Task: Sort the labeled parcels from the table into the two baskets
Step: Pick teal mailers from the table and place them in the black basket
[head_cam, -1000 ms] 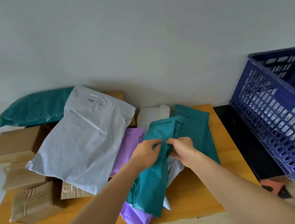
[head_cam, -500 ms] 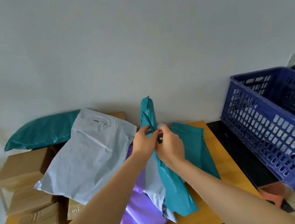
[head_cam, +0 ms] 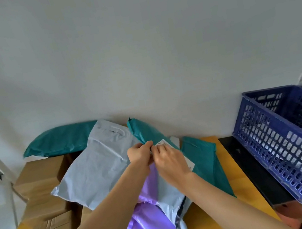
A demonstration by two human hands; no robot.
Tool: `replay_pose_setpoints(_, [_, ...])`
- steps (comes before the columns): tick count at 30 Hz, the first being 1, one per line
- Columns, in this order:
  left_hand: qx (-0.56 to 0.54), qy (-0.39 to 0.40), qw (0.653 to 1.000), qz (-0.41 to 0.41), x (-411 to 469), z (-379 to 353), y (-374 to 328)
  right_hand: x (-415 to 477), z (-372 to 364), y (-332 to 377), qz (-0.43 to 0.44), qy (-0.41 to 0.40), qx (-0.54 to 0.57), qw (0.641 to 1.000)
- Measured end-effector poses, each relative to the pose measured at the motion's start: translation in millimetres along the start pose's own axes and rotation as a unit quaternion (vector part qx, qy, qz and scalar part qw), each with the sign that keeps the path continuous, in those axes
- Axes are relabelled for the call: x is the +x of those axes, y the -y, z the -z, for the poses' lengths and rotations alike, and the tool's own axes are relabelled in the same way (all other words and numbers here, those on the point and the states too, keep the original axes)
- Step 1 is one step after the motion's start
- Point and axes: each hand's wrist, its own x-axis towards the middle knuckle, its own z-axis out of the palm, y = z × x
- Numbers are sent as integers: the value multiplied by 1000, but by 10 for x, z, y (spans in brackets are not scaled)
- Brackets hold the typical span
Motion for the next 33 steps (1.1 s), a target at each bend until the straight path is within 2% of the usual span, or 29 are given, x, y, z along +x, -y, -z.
replay_pose_setpoints(3, [54,-17,998,-22,-2,116,-28,7,8,28,-22,100,155,983])
replay_pose_setpoints(4, [60,-18,998,-29,3,159,-48,2,0,15,-37,106,206,972])
replay_pose_setpoints(8, [3,17,1000,-17,1,338,-185,-17,-66,-115,-83,73,297,948])
replay_pose_setpoints(12, [-3,28,999,-17,24,531,-362,-28,-143,-289,-209,75,378,899])
replay_pose_setpoints(15, [16,59,998,-9,55,682,-454,9,-146,-399,-293,108,489,814])
replay_pose_setpoints(18, [40,109,993,6,63,797,-531,62,-85,-500,-348,158,624,682])
replay_pose_setpoints(20, [64,140,988,19,52,856,-567,70,-74,-542,-338,188,685,618])
replay_pose_setpoints(24, [125,162,979,25,48,950,-632,59,-72,-491,-325,205,715,584])
replay_pose_setpoints(28, [270,193,943,26,3,1026,-700,75,-68,-410,-333,190,734,561])
replay_pose_setpoints(30, [278,219,934,40,9,1082,-729,81,-56,-386,-333,178,742,554])
replay_pose_setpoints(33, [243,239,939,35,2,1159,-742,107,-23,-363,-333,164,752,545])
